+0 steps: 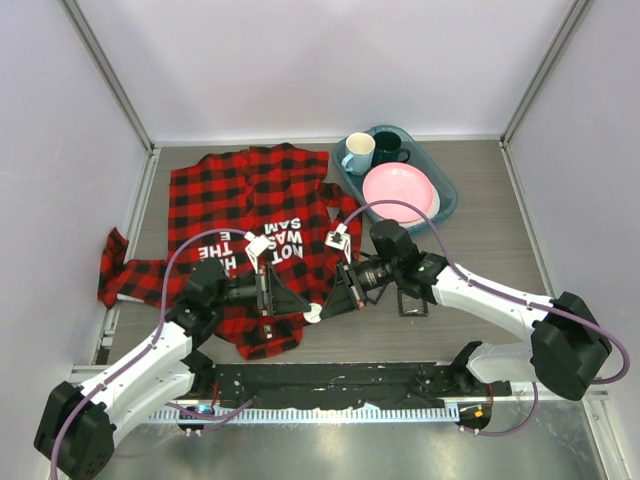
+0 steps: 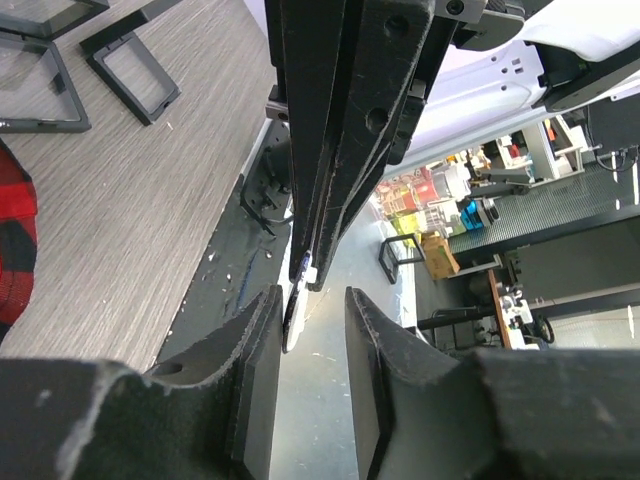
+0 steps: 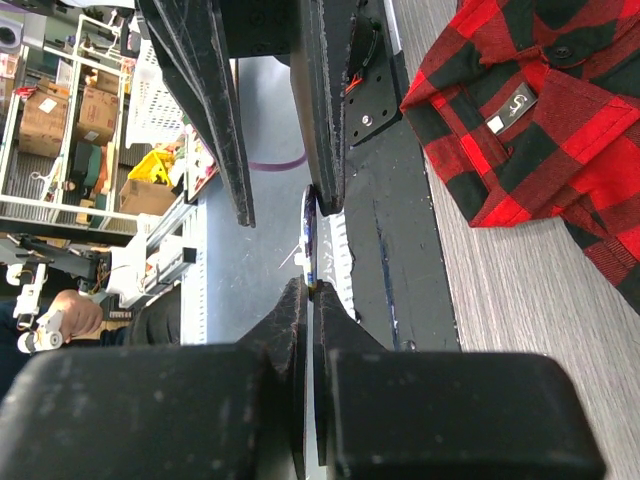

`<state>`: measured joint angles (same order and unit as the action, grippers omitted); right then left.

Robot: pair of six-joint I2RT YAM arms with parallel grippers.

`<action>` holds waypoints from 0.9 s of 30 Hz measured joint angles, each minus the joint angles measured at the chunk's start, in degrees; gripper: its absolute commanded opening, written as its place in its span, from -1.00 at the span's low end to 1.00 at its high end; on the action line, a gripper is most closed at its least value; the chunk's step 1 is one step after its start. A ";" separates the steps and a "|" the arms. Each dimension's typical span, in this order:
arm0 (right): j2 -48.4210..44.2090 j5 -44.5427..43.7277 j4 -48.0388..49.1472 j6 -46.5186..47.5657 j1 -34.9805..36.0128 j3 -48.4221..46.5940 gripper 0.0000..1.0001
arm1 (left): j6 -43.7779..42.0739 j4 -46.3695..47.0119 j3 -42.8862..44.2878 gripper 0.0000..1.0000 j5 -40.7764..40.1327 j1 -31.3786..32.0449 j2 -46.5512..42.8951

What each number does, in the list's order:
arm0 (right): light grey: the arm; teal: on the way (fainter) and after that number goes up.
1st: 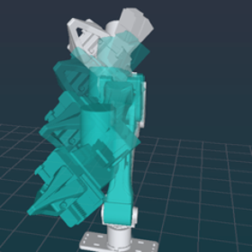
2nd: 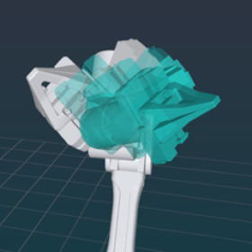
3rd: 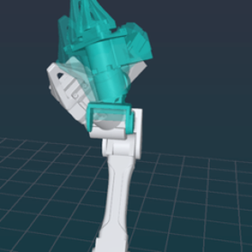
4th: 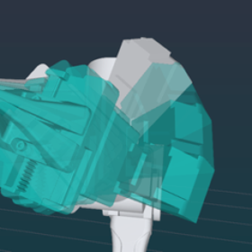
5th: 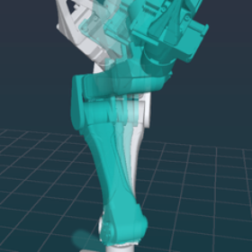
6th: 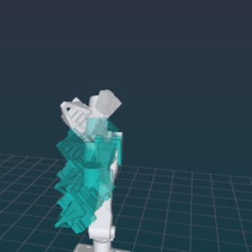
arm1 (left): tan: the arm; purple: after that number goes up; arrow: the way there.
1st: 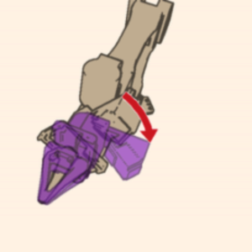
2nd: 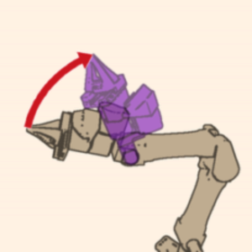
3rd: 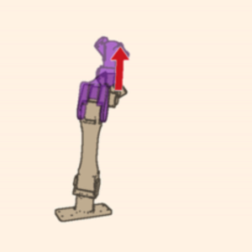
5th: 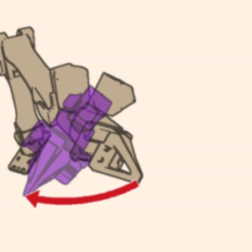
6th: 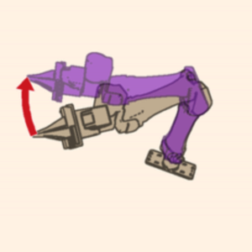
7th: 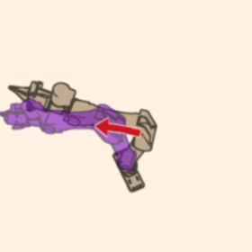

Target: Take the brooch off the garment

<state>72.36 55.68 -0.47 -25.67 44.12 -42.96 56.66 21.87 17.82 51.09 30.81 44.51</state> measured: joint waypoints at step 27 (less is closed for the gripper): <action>-2.08 -8.11 6.93 -5.29 -0.04 2.34 0.07 | -1.09 -1.66 -1.29 -1.00 -10.47 0.59 -7.85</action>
<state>70.28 47.57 6.46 -30.96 44.07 -40.62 55.57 20.21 16.53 40.62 31.40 36.67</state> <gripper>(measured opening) 0.440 0.022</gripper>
